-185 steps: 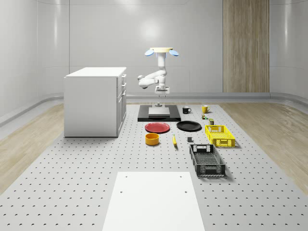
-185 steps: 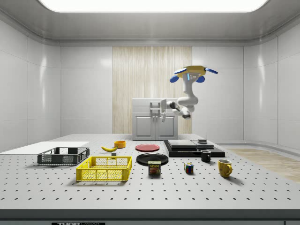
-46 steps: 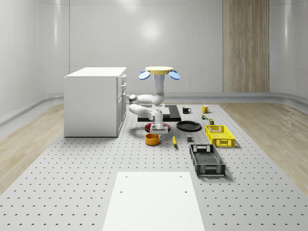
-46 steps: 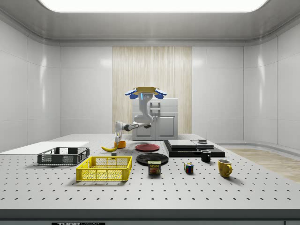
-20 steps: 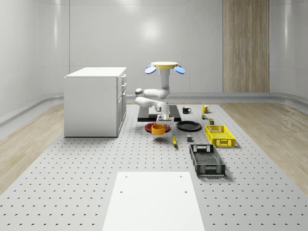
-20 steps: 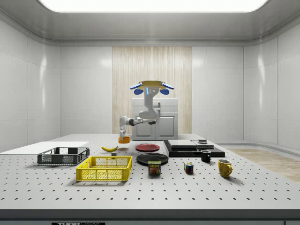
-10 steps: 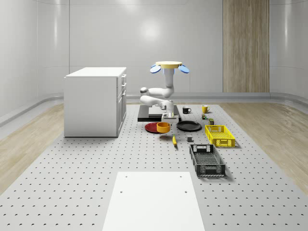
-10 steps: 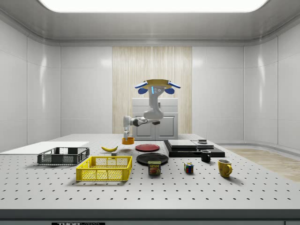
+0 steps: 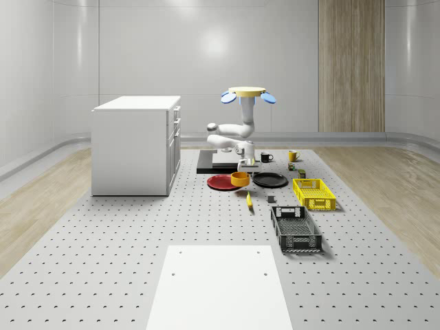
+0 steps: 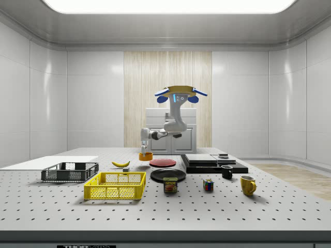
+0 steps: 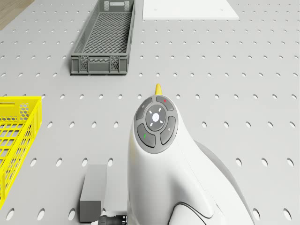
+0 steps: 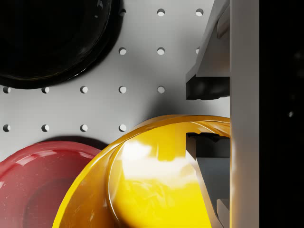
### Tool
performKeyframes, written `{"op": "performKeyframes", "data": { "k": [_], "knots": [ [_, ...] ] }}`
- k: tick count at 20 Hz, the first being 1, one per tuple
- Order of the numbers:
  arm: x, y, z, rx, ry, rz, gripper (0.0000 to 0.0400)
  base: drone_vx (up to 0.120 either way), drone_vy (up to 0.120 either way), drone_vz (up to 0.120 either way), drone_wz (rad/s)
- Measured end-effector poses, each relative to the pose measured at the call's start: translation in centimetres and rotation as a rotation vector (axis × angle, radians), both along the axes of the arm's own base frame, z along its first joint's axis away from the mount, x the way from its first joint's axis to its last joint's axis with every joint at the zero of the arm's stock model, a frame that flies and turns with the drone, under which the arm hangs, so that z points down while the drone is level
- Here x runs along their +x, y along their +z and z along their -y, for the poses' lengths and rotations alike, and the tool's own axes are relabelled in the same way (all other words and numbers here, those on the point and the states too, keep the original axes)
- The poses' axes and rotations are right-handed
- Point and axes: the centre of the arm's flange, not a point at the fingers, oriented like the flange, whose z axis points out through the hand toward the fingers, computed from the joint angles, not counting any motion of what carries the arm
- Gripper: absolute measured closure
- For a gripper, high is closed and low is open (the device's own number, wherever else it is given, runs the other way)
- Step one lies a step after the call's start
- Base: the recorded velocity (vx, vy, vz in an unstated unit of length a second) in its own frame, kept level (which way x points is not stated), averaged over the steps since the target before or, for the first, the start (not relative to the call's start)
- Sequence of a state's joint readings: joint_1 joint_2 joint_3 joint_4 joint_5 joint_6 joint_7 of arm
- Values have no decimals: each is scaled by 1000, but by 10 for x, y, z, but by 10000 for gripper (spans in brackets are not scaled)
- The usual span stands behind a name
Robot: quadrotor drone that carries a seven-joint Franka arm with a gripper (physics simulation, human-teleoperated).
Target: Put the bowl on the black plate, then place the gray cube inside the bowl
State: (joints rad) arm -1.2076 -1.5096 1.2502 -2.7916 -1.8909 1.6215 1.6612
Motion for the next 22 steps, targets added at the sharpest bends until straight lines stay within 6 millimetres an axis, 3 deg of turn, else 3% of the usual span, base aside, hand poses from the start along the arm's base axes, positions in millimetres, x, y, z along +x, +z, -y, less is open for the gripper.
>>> {"op": "performKeyframes", "data": {
  "k": [22],
  "knots": [
    [0, 0, 0, 0, 0, 0, 300, -120, 120, 0, 0]
  ]
}}
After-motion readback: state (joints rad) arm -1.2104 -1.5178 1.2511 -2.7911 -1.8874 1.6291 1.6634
